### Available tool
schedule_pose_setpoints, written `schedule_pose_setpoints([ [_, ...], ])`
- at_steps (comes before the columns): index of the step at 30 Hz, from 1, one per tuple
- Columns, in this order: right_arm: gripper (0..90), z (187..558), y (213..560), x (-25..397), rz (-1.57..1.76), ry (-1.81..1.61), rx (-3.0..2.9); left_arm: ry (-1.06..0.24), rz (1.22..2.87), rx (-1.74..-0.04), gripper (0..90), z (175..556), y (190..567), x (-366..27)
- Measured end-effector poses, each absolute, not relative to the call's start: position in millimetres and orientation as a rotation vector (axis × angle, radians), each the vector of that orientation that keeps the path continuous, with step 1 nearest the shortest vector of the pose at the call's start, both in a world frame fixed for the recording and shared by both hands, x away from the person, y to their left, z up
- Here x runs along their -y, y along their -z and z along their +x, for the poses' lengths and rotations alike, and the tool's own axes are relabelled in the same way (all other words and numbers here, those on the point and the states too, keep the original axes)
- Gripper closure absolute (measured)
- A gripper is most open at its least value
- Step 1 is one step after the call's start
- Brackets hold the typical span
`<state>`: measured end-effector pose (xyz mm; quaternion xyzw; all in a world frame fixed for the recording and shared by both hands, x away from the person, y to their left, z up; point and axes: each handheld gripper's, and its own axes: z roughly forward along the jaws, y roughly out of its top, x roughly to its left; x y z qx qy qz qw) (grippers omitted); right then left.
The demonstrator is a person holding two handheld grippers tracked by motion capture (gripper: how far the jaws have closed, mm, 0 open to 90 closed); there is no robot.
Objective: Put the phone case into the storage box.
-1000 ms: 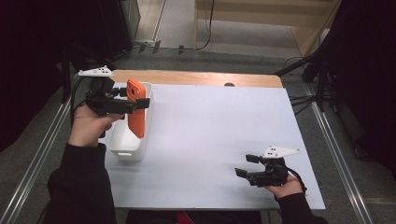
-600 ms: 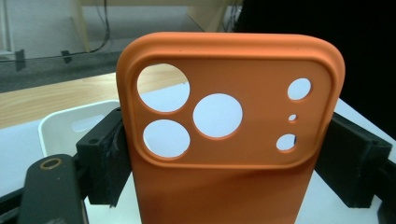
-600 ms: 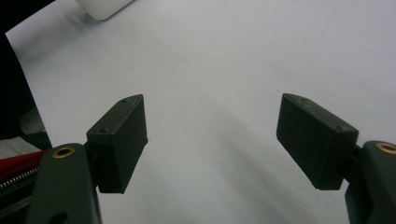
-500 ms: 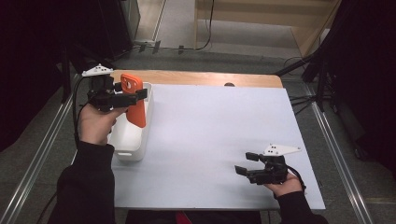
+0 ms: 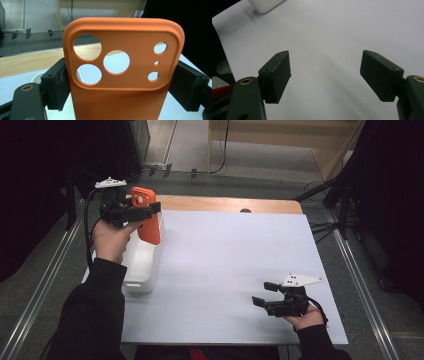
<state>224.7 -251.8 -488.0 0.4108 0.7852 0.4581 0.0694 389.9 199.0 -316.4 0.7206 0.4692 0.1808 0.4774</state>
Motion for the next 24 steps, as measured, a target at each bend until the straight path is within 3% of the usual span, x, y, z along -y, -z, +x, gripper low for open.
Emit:
schedule_pose_setpoints([
  [24, 23.2, 226.4, 487.0, 254.6, 1.218, -1.421, -2.356, -0.623, 1.722, -1.23, 16.0, 431.2, 285.8, -186.4],
])
